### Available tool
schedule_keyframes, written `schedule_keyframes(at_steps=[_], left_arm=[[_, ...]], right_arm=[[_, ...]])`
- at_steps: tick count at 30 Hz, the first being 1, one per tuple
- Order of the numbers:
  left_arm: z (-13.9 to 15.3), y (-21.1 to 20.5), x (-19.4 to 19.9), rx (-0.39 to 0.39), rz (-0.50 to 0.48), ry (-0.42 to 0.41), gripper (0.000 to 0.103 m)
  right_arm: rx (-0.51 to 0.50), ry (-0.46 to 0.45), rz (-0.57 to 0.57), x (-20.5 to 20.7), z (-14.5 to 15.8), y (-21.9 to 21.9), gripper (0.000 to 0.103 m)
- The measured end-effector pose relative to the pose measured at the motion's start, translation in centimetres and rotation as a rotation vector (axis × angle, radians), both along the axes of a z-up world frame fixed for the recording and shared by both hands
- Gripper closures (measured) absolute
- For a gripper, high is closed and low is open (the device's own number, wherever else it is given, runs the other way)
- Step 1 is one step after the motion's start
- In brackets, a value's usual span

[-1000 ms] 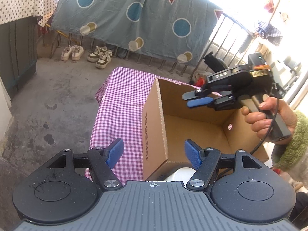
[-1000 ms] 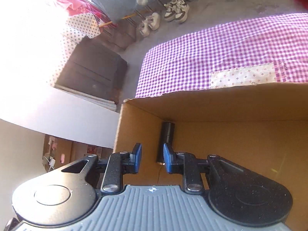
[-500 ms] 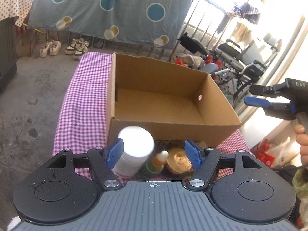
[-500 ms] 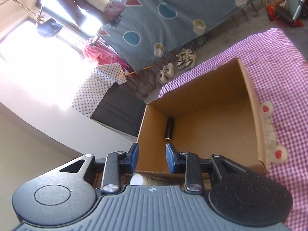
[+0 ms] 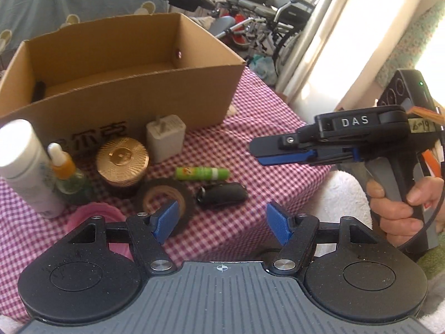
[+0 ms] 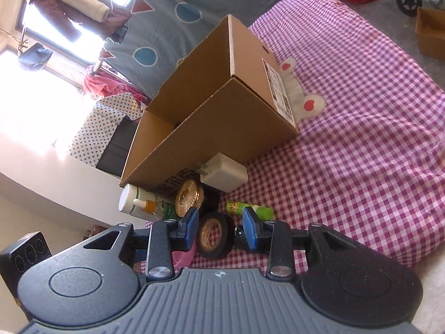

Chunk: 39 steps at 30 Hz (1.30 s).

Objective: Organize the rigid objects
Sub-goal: 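Release the cylinder and withdraw the right gripper from the box, then lower the right gripper onto the green glue stick and close on it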

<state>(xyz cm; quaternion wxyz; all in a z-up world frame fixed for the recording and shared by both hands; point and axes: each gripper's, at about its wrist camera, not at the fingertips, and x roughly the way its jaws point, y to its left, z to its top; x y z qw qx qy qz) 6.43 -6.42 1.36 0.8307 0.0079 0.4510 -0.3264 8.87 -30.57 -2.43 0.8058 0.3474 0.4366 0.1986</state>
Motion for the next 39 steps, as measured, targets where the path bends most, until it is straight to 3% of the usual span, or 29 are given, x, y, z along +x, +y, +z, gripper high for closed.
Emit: schedule_keyframes(at_steps=[11,19,27,32,39], left_arm=[[-1.1,-3.8,0.7,0.034,0.008,-0.024,0.045],[-1.9,-4.7,1.0,0.089,0.003,-0.031,0.047],[-2.6,-5.5,2.2,0.110,0.005,-0.033,0.050],[-2.9,-6.2,2.9,0.109,-0.012,-0.026,0.050],[-3.5,-7.4,3.6,0.115,-0.042,-0.003,0.050]], right_arm=[[-0.089,-0.040,0.137,3.7,-1.1,1.2,0.068],[-0.288,-0.102,0.325,5.6,-1.0,5.3,0.069],[-0.361,-0.053,0.438,6.9,-2.1,6.9,0.080],[-0.333,-0.021,0.412,7.1,-2.2,5.8,0.084],[-0.228,0.054,0.280,6.6,-3.3,2.1,0.087]])
